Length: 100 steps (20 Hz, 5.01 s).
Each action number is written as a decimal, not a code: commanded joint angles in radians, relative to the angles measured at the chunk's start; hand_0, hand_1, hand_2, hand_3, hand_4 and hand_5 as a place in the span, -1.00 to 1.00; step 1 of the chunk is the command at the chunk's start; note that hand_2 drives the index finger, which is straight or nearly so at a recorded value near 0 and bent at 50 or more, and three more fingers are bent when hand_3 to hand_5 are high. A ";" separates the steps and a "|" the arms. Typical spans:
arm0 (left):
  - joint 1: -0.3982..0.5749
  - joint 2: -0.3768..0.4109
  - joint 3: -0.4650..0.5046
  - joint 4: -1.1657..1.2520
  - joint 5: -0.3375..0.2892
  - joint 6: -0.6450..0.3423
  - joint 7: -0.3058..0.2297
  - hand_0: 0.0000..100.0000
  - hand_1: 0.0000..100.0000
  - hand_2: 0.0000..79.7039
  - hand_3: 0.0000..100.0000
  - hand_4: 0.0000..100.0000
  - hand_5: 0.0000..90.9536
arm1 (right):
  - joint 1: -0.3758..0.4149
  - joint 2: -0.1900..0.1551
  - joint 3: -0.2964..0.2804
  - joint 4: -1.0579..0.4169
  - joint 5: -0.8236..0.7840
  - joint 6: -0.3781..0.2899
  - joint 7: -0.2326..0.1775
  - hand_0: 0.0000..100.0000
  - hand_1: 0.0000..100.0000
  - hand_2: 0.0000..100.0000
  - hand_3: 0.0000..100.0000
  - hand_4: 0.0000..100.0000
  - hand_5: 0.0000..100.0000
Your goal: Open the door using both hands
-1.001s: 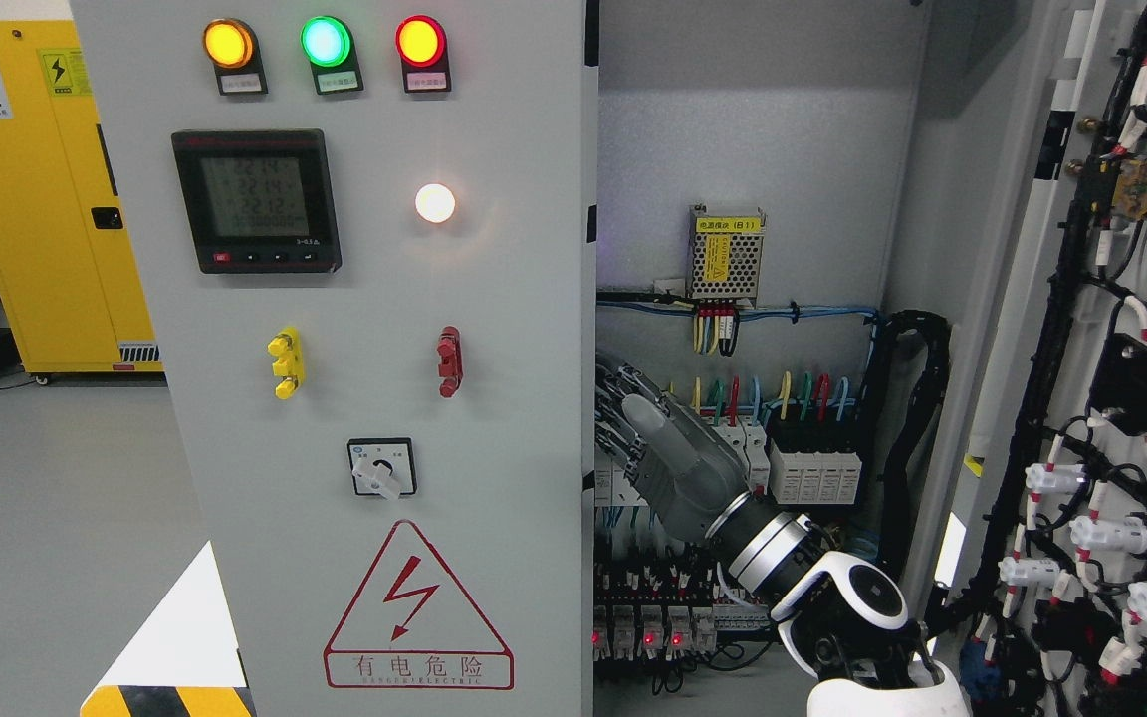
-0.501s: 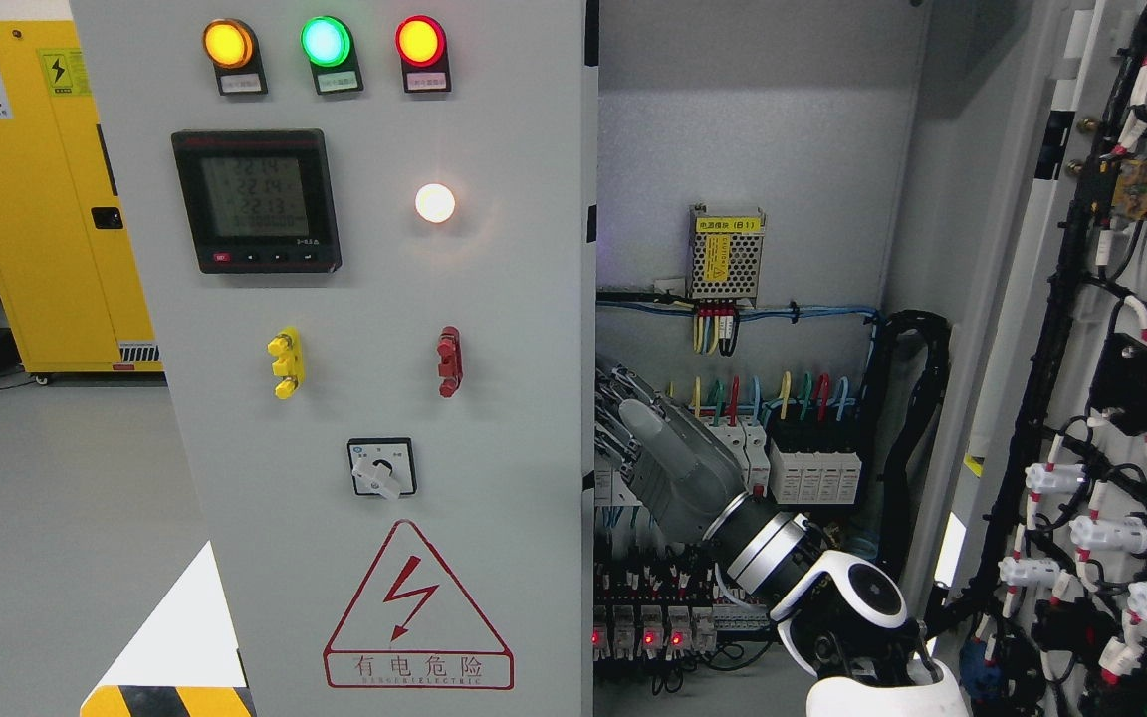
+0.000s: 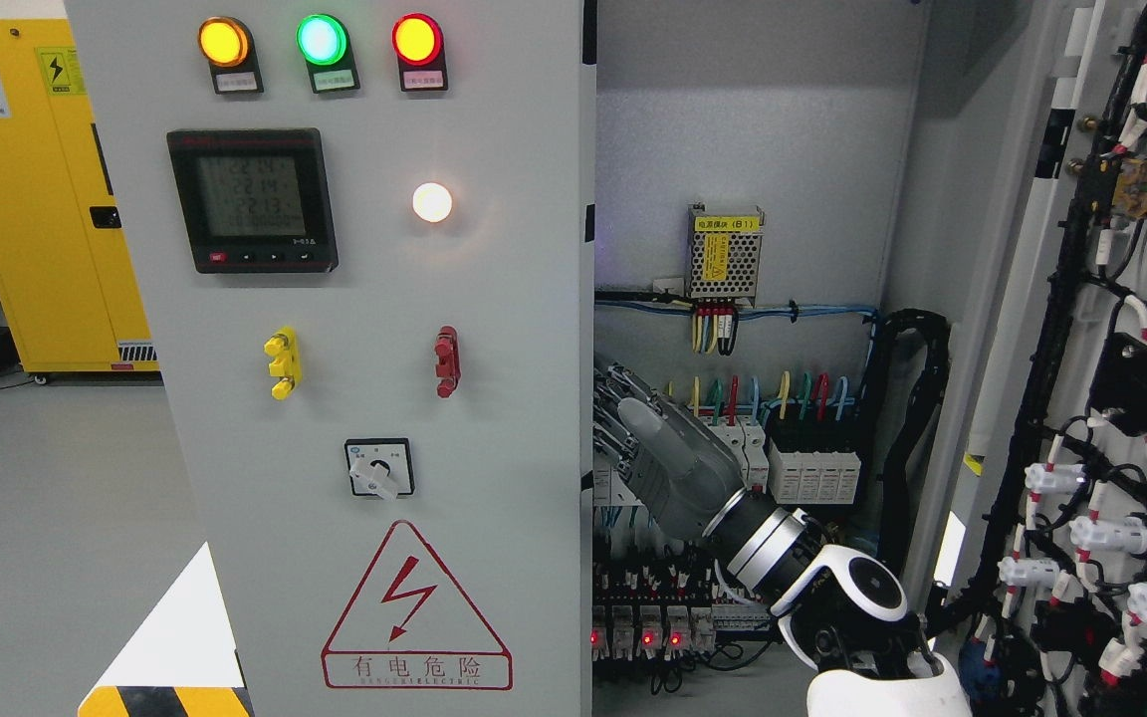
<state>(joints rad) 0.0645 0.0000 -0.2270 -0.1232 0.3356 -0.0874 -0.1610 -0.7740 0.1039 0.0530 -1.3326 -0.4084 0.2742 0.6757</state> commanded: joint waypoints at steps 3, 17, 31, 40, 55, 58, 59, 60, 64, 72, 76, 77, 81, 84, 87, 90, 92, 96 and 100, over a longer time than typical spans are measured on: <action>0.000 -0.021 0.000 0.000 0.000 0.000 0.000 -0.76 0.11 -1.00 -1.00 -1.00 -1.00 | -0.005 0.000 -0.001 0.004 -0.001 0.002 0.004 -1.00 0.00 -0.92 -1.00 -1.00 -1.00; 0.000 -0.023 0.002 0.000 0.000 0.000 0.000 -0.76 0.11 -1.00 -1.00 -1.00 -1.00 | 0.028 -0.003 0.027 -0.048 -0.064 0.005 0.004 -1.00 0.00 -0.92 -1.00 -1.00 -1.00; 0.003 -0.024 0.000 0.000 0.000 0.000 0.000 -0.76 0.11 -1.00 -1.00 -1.00 -1.00 | 0.203 -0.010 0.381 -0.203 -0.055 -0.004 -0.005 -1.00 0.00 -0.92 -1.00 -1.00 -1.00; 0.003 -0.024 0.000 0.000 0.000 0.000 0.000 -0.76 0.11 -1.00 -1.00 -1.00 -1.00 | 0.216 0.048 0.631 -0.201 -0.064 0.000 -0.010 -1.00 0.00 -0.92 -1.00 -1.00 -1.00; 0.003 -0.024 0.000 0.004 -0.001 0.006 0.000 -0.76 0.11 -1.00 -1.00 -1.00 -1.00 | 0.256 0.050 0.742 -0.191 -0.182 0.010 -0.044 -1.00 0.00 -0.92 -1.00 -1.00 -1.00; 0.000 -0.026 0.000 0.004 0.000 0.009 0.001 -0.76 0.11 -1.00 -1.00 -1.00 -1.00 | 0.256 0.050 0.755 -0.186 -0.190 0.010 -0.044 -1.00 0.00 -0.92 -1.00 -1.00 -1.00; -0.002 -0.025 -0.002 0.004 -0.001 0.009 0.003 -0.76 0.11 -1.00 -1.00 -1.00 -1.00 | 0.252 0.050 0.762 -0.175 -0.188 0.010 -0.044 -1.00 0.00 -0.92 -1.00 -1.00 -1.00; -0.002 -0.024 -0.002 0.004 -0.001 0.009 0.003 -0.76 0.11 -1.00 -1.00 -1.00 -1.00 | 0.246 0.050 0.763 -0.163 -0.188 0.010 -0.045 -1.00 0.00 -0.92 -1.00 -1.00 -1.00; -0.002 -0.023 -0.002 0.005 -0.001 0.008 0.009 -0.76 0.11 -1.00 -1.00 -1.00 -1.00 | 0.225 0.050 0.763 -0.148 -0.181 0.010 -0.079 -1.00 0.00 -0.92 -1.00 -1.00 -1.00; -0.002 -0.018 0.000 0.010 -0.001 0.002 0.011 -0.76 0.11 -1.00 -1.00 -1.00 -1.00 | 0.188 0.050 0.771 -0.148 -0.190 -0.003 -0.149 -1.00 0.00 -0.92 -1.00 -1.00 -1.00; -0.002 -0.018 -0.002 0.010 -0.001 0.000 0.011 -0.76 0.11 -1.00 -1.00 -1.00 -1.00 | 0.182 0.051 0.780 -0.149 -0.191 -0.003 -0.156 -1.00 0.00 -0.92 -1.00 -1.00 -1.00; -0.002 -0.018 -0.002 0.010 -0.003 0.000 0.009 -0.76 0.11 -1.00 -1.00 -1.00 -1.00 | 0.182 0.051 0.781 -0.149 -0.194 -0.004 -0.156 -1.00 0.00 -0.92 -1.00 -1.00 -1.00; -0.002 -0.023 0.000 0.008 -0.001 0.000 0.001 -0.76 0.11 -1.00 -1.00 -1.00 -1.00 | 0.165 0.051 0.806 -0.148 -0.262 -0.003 -0.172 -1.00 0.00 -0.92 -1.00 -1.00 -1.00; 0.001 -0.023 0.000 0.008 -0.001 0.000 0.001 -0.76 0.11 -1.00 -1.00 -1.00 -1.00 | 0.154 0.053 0.815 -0.146 -0.256 -0.001 -0.212 -1.00 0.00 -0.92 -1.00 -1.00 -1.00; 0.002 -0.023 0.000 0.008 -0.001 0.000 0.001 -0.76 0.11 -1.00 -1.00 -1.00 -1.00 | 0.154 0.053 0.821 -0.149 -0.254 -0.004 -0.235 -1.00 0.00 -0.92 -1.00 -1.00 -1.00; 0.002 -0.024 0.000 0.005 0.000 0.000 0.001 -0.76 0.11 -1.00 -1.00 -1.00 -1.00 | 0.154 0.053 0.838 -0.151 -0.247 -0.003 -0.237 -1.00 0.00 -0.92 -1.00 -1.00 -1.00; -0.002 -0.023 -0.002 0.002 -0.001 0.000 0.003 -0.76 0.11 -1.00 -1.00 -1.00 -1.00 | 0.154 0.053 0.838 -0.152 -0.247 -0.006 -0.235 -1.00 0.00 -0.92 -1.00 -1.00 -1.00; -0.002 -0.023 0.000 0.005 -0.001 0.000 0.001 -0.76 0.11 -1.00 -1.00 -1.00 -1.00 | 0.182 0.051 0.742 -0.151 -0.247 -0.003 -0.234 -1.00 0.00 -0.92 -1.00 -1.00 -1.00; 0.001 -0.026 0.000 0.007 -0.001 0.000 0.000 -0.76 0.11 -1.00 -1.00 -1.00 -1.00 | 0.246 0.004 0.659 -0.152 -0.244 -0.001 -0.235 -1.00 0.00 -0.92 -1.00 -1.00 -1.00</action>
<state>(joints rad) 0.0638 0.0000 -0.2274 -0.1177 0.3346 -0.0871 -0.1595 -0.5866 0.1508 0.8180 -1.4831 -0.6536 0.2742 0.4411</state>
